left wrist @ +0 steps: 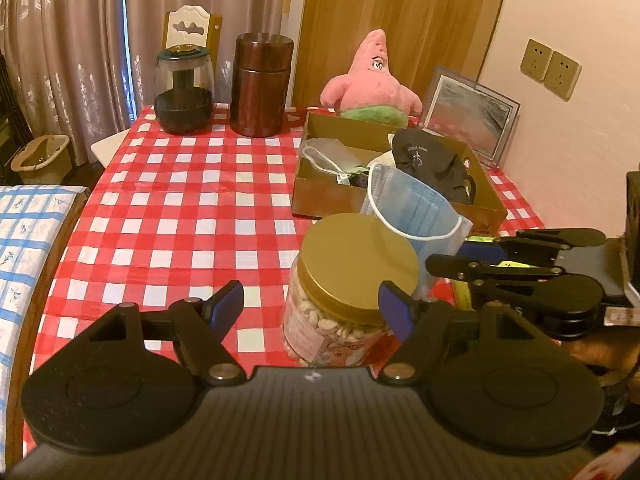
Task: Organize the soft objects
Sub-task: 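Grasp the blue surgical mask with the right gripper and lift it, then grasp the black round pad with the left gripper while the right gripper holds the blue mask up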
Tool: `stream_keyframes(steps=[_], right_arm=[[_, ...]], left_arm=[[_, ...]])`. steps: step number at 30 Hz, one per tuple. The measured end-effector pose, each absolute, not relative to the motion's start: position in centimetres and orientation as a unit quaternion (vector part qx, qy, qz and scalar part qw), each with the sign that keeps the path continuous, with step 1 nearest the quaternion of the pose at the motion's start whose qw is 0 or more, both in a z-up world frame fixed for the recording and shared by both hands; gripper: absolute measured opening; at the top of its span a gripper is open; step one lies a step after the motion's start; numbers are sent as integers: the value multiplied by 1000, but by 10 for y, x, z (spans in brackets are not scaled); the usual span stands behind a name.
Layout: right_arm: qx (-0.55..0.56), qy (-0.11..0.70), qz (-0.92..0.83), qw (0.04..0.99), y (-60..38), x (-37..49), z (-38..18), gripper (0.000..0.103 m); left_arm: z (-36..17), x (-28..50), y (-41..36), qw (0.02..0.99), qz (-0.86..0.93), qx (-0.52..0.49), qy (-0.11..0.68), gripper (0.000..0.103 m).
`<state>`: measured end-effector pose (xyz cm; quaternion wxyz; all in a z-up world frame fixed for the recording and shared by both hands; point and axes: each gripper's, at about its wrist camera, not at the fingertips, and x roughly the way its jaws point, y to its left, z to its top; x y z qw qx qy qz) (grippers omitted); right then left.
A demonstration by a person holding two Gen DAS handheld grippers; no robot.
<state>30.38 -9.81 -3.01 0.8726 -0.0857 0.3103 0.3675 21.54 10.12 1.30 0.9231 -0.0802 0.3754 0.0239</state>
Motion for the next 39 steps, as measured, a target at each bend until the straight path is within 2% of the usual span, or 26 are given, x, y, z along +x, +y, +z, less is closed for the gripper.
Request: stream_keyframes(steps=[4,8,24,31,39], right_arm=[[-87,310,370,871,-93,311,-34,18],[-72,316,373,869,-93,318,-34,0],[36,293,314,902,-177,289,36,0],[100,307,251,912,-233,279,44,0],[122,322,210,915,-266,272,30,0]], left_arm=[[13,218,102,924,25,-83,373,71],[13,220,103,924,26,-86,373,71],[28,197,73,929,3,-74,364,71],[24,186,44,928,-35,-60,366,71],[-6,188,9,920,-69,-44,383,71]])
